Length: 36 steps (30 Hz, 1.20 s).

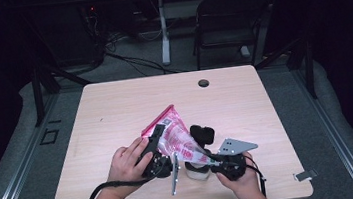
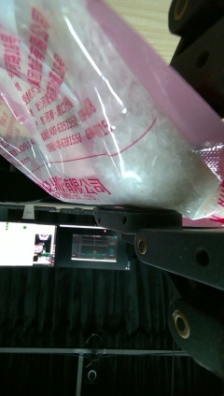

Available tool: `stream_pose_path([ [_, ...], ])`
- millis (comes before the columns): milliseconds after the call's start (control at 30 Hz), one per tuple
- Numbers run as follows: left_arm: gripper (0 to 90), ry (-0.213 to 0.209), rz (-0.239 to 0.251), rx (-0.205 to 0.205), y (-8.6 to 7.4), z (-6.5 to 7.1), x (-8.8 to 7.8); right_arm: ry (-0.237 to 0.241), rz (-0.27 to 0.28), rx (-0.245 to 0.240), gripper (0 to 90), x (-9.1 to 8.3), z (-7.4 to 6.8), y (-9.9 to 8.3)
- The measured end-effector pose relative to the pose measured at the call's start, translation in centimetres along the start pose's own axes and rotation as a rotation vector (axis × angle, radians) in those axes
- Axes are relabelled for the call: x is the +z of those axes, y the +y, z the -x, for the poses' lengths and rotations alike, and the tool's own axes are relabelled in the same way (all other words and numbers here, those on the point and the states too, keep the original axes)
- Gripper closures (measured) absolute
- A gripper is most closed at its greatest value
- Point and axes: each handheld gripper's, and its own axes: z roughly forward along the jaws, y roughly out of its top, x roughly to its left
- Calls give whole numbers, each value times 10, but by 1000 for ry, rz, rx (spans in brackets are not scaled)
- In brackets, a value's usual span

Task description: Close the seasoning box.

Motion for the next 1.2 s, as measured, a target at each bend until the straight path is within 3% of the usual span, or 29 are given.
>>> stream_pose_path([
  [1200,681,4,8,-3,1,-1,0,-1,-6,-2,878,1,0,-1],
])
